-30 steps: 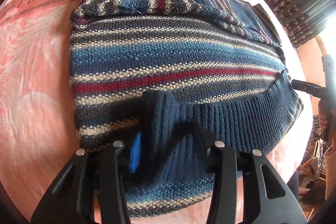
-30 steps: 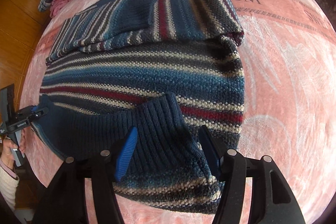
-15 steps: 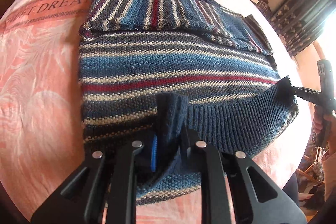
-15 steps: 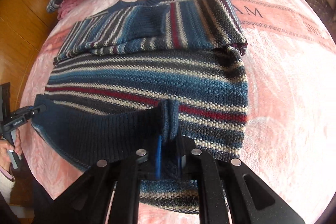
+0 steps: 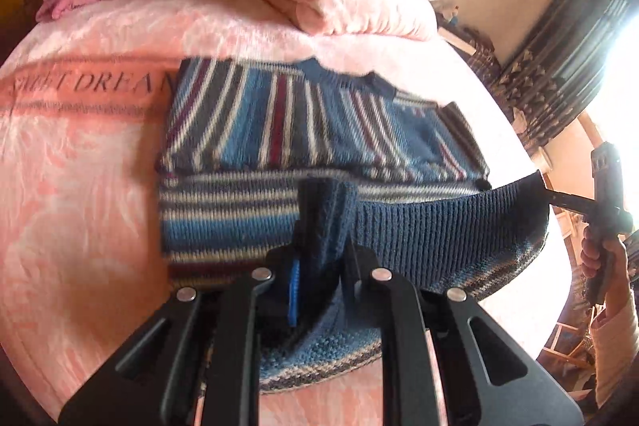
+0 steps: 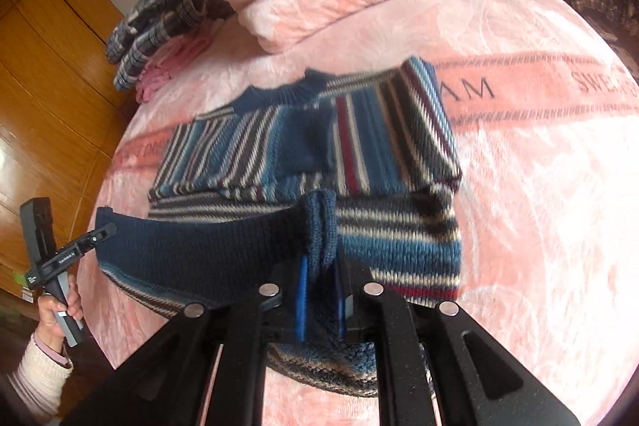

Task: Fold small clothes
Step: 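Lay the folded hem onto the collar and open both tools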

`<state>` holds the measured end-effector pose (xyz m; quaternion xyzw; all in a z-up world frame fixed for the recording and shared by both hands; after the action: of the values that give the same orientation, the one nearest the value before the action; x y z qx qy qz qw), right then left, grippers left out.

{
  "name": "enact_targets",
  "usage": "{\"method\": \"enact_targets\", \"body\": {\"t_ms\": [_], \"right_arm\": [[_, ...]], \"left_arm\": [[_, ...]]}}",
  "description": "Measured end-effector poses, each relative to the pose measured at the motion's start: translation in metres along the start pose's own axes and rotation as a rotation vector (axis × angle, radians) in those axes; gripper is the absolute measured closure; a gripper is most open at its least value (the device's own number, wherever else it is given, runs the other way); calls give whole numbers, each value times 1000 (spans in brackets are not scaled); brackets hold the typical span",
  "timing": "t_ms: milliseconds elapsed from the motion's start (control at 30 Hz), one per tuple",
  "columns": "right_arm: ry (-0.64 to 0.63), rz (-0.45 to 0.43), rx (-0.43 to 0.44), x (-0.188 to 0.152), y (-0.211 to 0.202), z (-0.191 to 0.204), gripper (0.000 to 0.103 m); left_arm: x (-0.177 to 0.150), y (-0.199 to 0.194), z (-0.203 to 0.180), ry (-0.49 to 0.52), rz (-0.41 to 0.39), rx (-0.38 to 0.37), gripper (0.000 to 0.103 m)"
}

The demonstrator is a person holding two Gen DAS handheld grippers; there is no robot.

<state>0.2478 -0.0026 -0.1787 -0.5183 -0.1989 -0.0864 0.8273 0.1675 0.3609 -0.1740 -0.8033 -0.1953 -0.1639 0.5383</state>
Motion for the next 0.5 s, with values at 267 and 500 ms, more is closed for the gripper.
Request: {"method": "enact_targets", "body": {"t_ms": [267,500], "right_arm": [[33,-93,-70,118,20,-7,93],[62,-78,-137,175,81,-26,93]], "left_arm": [[123,27,-1,35,-126,51,89],[177,86,22,10,-128,106,89]]}}
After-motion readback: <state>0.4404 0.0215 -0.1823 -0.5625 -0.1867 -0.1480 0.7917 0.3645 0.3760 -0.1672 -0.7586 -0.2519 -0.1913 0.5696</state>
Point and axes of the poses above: each gripper's, at about its wrist camera, not at the fingertips, and y roughly the way its jaws point, z to its left, x to its top, the point moved 6 cm from there along y, roughly the way its jaws point, and after that the axes turned 2 degrees about z, right-handed, at the moved point
